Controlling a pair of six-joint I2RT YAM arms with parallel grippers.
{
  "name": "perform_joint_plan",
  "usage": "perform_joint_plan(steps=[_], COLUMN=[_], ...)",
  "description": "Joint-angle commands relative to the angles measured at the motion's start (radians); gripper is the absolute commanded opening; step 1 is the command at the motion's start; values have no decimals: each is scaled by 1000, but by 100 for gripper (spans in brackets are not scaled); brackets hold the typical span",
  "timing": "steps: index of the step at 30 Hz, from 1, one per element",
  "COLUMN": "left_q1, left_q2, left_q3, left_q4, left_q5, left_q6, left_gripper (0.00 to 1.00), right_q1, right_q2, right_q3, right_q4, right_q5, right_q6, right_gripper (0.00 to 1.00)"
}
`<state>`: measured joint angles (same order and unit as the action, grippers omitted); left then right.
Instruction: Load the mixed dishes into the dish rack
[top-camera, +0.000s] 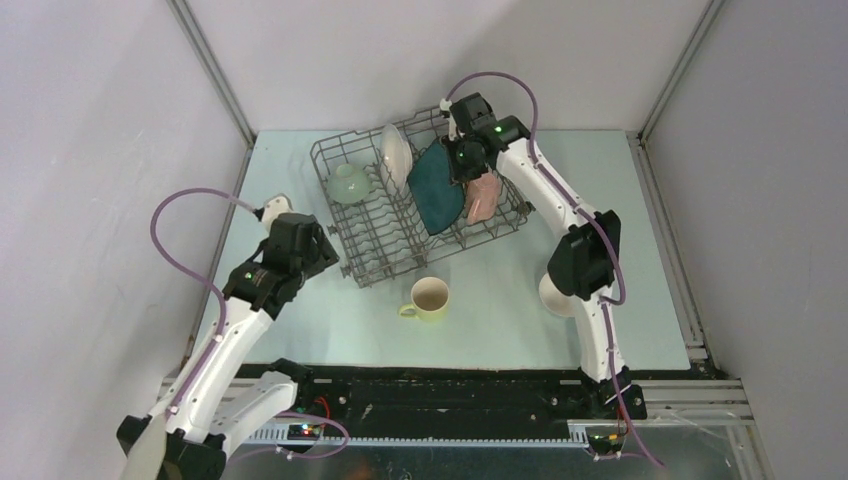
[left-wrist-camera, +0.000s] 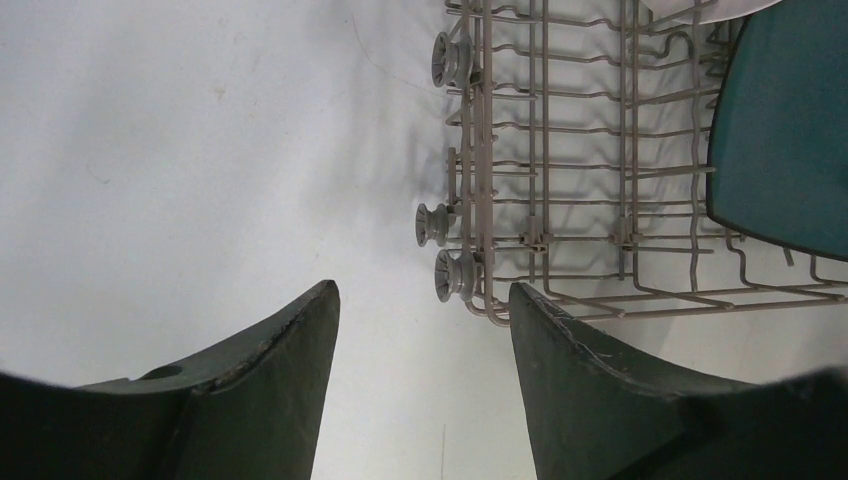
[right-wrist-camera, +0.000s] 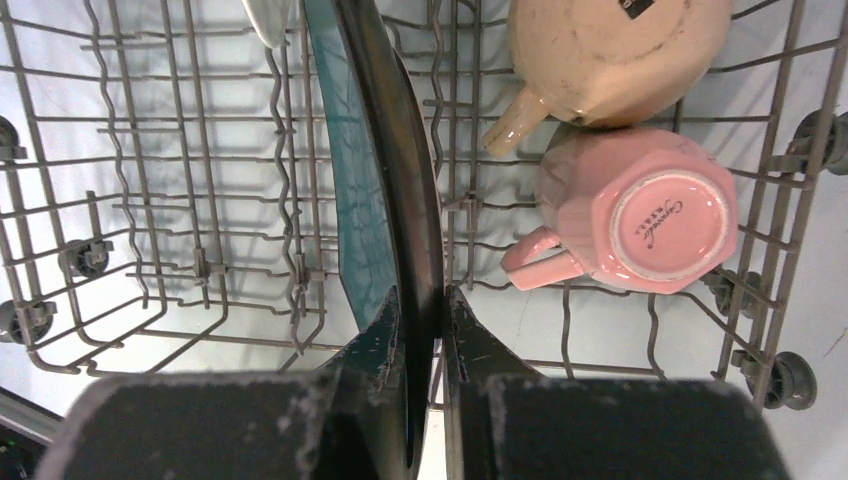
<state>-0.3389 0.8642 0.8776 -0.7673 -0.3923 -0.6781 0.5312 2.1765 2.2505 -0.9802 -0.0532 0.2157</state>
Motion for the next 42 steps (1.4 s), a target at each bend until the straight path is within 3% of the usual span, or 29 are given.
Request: perform_joint_plan(steps=[1,20,24,26,27,29,35,38,42], left_q1=[7,8,8,7,8,7,7,8,8], left_q2=[23,44,50,55,56,63,77,77,80], left_q3=[7,-8,-7,-8,-8,-7,-6,-6,-6], left_q4=[19,33,34,33,31,26,26,27,31], left_q5=[-29,6,12,13,12,9,17,19,22], left_q6=[28,40,41,41,41,39,37,37,37], left_gripper=[68,67,67,67,67,68,68,68,68], right_q1=[6,19,14,12,11,9,-1,-5,-9], right_q2=[-5,97,108,111,112,113,102,87,60], right_q3=[86,110,110,110,107,101,81,57,12], right_q4=[42,16,17,14,14,15,18,21,49], right_q5=[4,-97,-115,-123,-126,-138,-160,-160,-156], right_q6=[1,13,16,16,15,16,25,24,27], right_gripper=[0,4,12,24,38,47,50,63,68])
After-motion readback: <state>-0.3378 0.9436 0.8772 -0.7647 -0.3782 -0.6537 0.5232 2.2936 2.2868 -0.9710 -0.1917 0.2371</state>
